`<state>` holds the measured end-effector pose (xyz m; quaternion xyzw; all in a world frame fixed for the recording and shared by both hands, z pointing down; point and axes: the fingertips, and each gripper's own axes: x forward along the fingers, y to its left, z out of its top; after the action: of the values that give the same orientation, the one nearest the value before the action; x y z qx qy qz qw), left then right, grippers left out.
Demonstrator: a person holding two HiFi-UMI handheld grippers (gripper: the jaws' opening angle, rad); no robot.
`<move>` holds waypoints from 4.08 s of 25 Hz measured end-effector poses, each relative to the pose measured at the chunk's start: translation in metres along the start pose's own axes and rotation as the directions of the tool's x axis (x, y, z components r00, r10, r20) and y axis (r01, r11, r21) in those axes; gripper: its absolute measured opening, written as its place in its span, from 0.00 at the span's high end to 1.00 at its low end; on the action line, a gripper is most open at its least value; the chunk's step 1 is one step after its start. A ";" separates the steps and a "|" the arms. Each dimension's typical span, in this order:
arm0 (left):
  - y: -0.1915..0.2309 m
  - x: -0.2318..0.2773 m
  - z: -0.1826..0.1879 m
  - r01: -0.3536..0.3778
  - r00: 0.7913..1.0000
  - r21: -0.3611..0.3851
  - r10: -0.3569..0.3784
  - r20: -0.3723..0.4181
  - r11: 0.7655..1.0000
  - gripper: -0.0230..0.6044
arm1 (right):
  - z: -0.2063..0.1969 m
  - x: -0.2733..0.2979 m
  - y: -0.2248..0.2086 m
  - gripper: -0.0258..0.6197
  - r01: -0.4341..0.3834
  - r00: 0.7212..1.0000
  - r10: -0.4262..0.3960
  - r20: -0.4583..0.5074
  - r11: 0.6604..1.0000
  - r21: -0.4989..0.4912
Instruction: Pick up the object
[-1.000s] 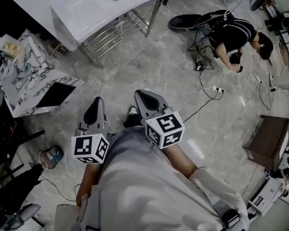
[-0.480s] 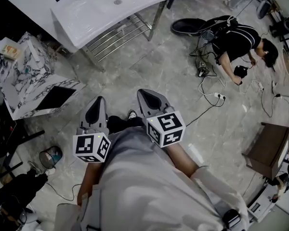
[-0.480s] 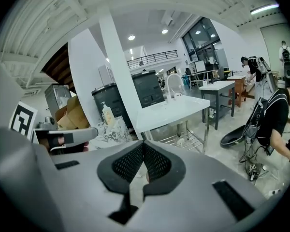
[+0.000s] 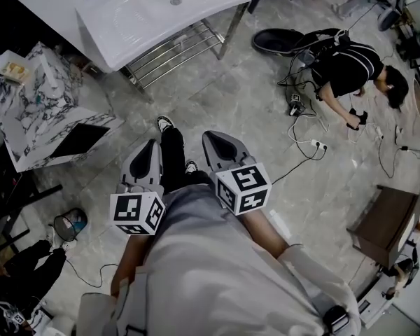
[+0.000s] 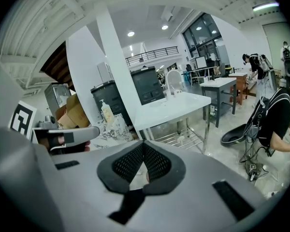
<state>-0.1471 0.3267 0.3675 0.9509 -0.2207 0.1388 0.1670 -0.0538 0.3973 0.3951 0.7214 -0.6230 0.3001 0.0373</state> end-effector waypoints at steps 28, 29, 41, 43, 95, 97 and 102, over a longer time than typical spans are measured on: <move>0.114 0.161 0.107 -0.008 1.000 -0.025 0.008 -0.015 1.000 0.95 | 0.143 0.179 -0.035 0.95 -0.065 0.998 0.064 -0.023 0.996 -0.058; 0.120 0.165 0.110 -0.011 1.000 -0.029 0.011 -0.012 1.000 0.95 | 0.148 0.187 -0.033 0.95 -0.077 0.997 0.076 -0.022 0.995 -0.058; 0.193 0.212 0.150 -0.044 0.999 -0.044 0.044 0.010 0.998 0.95 | 0.209 0.263 -0.022 0.94 -0.183 0.982 0.185 0.029 0.981 -0.055; 0.203 0.217 0.155 -0.055 0.998 -0.054 0.056 0.018 0.997 0.95 | 0.216 0.272 -0.023 0.94 -0.172 0.984 0.174 0.031 0.983 -0.065; 0.287 0.238 0.189 -0.176 0.977 -0.153 0.192 0.097 0.972 0.95 | 0.301 0.392 -0.033 0.94 -0.220 0.975 0.213 -0.062 0.902 -0.370; 0.288 0.240 0.190 -0.181 0.975 -0.158 0.198 0.098 0.971 0.95 | 0.302 0.396 -0.034 0.94 -0.226 0.974 0.216 -0.069 0.898 -0.378; 0.292 0.245 0.191 -0.196 0.972 -0.170 0.215 0.099 0.966 0.95 | 0.307 0.405 -0.039 0.93 -0.238 0.971 0.221 -0.089 0.888 -0.393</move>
<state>-0.0349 -0.0843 0.3519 0.9129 -0.3379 0.0816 0.2140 0.1180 -0.0808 0.3512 0.6133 -0.7511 0.1834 0.1615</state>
